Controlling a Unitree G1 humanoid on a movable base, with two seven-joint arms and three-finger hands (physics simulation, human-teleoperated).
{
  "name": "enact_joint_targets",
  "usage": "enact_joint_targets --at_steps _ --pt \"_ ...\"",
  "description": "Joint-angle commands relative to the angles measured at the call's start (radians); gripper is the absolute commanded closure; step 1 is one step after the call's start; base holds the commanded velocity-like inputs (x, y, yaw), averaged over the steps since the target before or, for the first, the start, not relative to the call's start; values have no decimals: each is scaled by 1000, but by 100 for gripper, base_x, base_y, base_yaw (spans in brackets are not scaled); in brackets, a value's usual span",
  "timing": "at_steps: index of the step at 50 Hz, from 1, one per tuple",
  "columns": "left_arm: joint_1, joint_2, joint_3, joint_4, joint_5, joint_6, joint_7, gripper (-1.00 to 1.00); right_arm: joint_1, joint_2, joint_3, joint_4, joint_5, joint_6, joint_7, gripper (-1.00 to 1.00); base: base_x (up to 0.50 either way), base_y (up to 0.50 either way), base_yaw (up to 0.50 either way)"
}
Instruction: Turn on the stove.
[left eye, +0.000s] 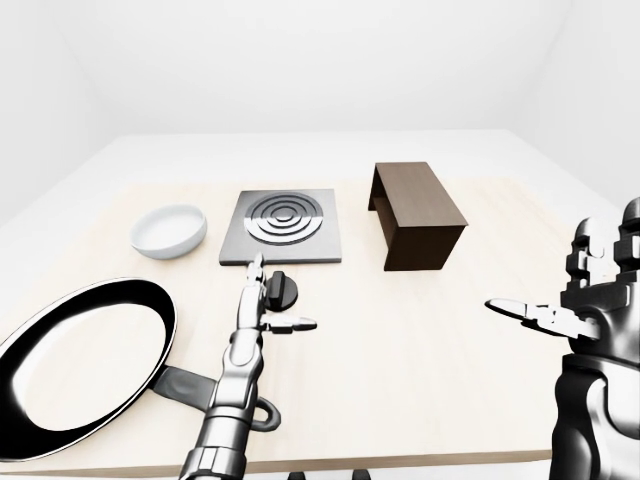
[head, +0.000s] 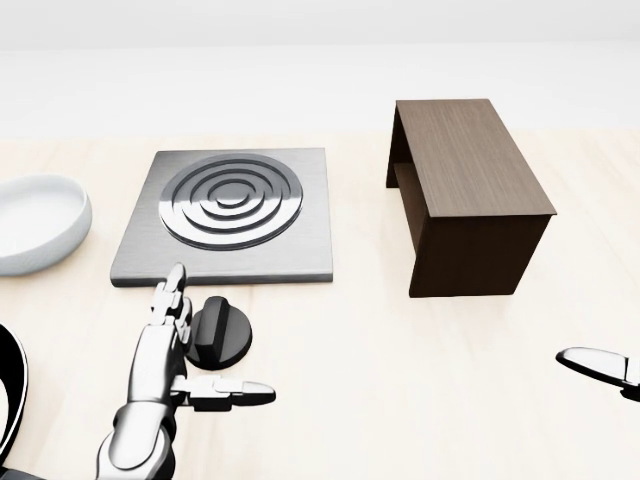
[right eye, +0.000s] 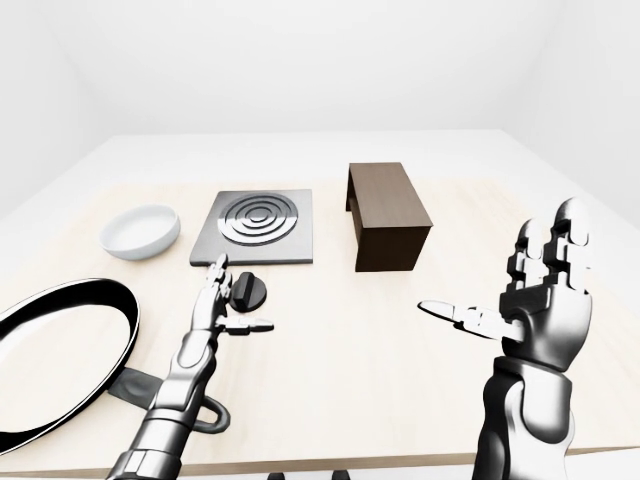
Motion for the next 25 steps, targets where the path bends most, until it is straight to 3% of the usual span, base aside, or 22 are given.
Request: enact_joint_targets --at_steps 1,10,25 --pt "4 -1 -1 36 6 0 2 -100 0 -1 -2 -12 3 0 -3 -100 0 0 0" --pt "12 -8 -10 112 24 0 9 -100 0 -1 -7 -16 6 0 0 -100 0 0 0" --pt "77 -31 -44 43 50 0 1 -100 -4 -4 -11 -17 7 0 -1 -100 0 0 0"
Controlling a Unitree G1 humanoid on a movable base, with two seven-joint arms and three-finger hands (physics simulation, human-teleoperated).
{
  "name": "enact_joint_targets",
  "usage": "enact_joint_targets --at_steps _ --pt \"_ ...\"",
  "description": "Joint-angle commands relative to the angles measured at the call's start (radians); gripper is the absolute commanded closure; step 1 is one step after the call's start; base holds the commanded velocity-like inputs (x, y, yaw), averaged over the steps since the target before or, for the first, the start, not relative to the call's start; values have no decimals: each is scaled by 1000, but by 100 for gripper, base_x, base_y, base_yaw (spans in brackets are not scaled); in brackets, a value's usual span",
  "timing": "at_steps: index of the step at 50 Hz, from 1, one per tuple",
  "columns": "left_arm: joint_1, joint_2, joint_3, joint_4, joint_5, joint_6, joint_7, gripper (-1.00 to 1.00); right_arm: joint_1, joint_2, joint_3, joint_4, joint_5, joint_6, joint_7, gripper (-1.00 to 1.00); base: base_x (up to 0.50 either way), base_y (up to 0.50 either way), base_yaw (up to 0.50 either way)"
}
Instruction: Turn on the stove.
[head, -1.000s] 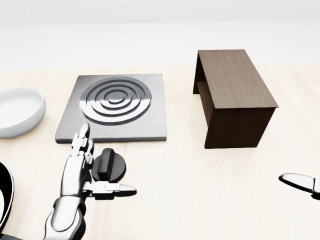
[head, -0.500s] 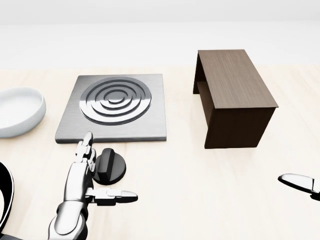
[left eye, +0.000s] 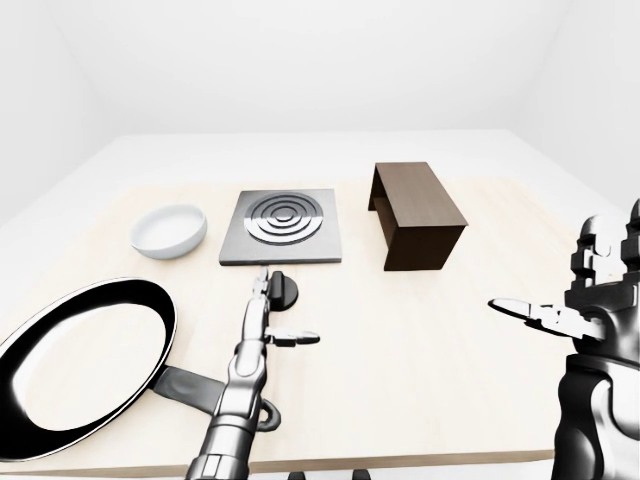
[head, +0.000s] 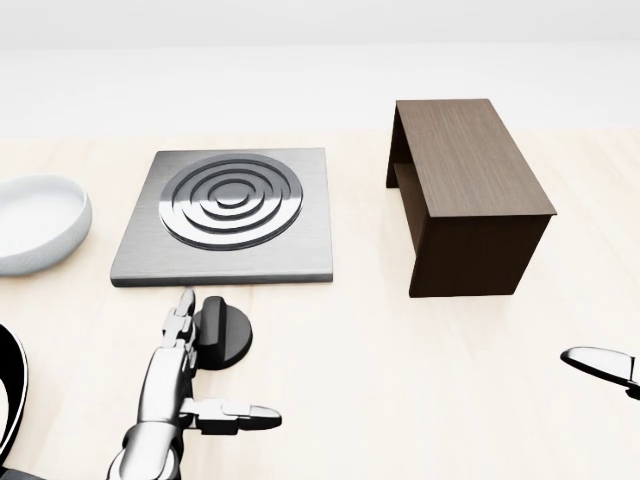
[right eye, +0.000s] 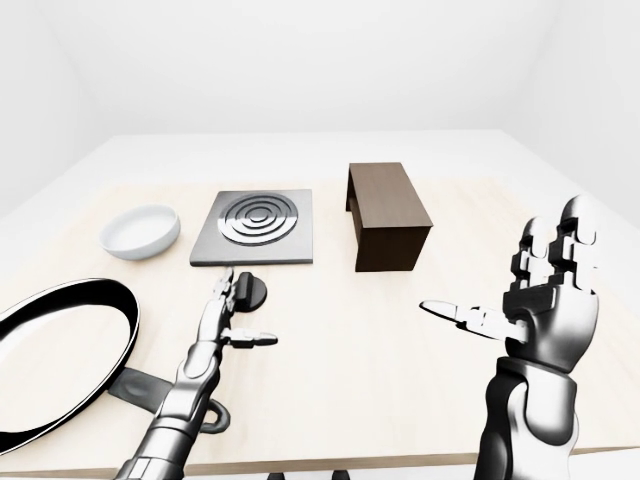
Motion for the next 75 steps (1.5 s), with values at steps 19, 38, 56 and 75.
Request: enact_joint_targets --at_steps 19,38,56,75 --pt "211 -48 -122 -308 40 0 -57 -100 2 3 4 8 -4 0 -2 -100 0 0 0" --pt "-70 -76 -97 -178 92 9 -5 -100 2 1 0 10 0 0 1 -100 0 0 0" --pt "-370 -47 -23 107 61 0 8 -100 -2 0 1 11 2 0 -1 -100 0 0 0" --pt "-127 5 0 -1100 -58 175 -19 -100 0 0 4 5 4 0 2 -100 0 0 0"
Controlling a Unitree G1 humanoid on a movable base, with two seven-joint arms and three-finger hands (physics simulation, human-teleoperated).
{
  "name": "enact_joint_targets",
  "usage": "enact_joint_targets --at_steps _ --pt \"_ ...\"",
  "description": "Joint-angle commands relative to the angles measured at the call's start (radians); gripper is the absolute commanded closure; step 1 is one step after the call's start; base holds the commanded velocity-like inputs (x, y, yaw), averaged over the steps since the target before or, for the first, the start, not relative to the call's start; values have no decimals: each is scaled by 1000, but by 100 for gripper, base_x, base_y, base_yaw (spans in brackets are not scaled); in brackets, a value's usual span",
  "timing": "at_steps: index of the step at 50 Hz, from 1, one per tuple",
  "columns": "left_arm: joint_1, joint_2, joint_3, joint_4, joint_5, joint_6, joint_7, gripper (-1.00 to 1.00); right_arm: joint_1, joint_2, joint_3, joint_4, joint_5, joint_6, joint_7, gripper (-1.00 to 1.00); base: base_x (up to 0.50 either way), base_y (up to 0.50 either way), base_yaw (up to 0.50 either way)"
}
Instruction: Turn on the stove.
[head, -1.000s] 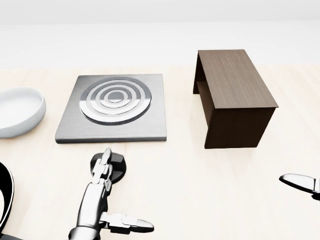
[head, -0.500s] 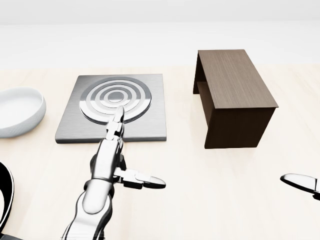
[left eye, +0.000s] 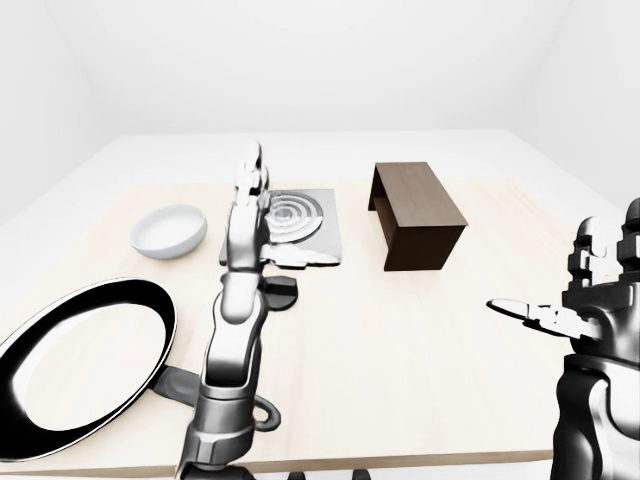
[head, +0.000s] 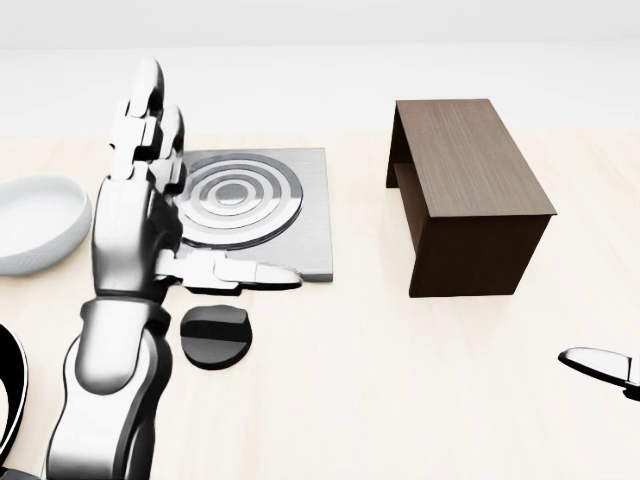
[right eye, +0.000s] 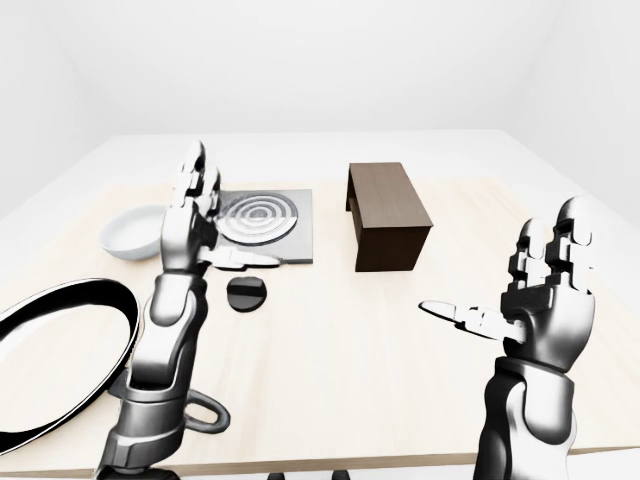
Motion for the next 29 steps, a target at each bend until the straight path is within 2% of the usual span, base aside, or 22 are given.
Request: enact_joint_targets --at_steps 1,11,25,29 --pt "56 40 39 -517 -76 0 0 -100 0 -1 0 -10 3 0 -1 -100 0 0 0" --pt "51 82 109 -704 -173 0 34 -100 0 1 2 1 0 0 2 -100 0 0 0" --pt "24 119 157 -834 -268 0 87 -100 4 4 9 11 -5 0 3 -100 0 0 0" --pt "26 124 154 -831 -273 0 94 -100 4 4 9 8 -5 0 1 -100 0 0 0"
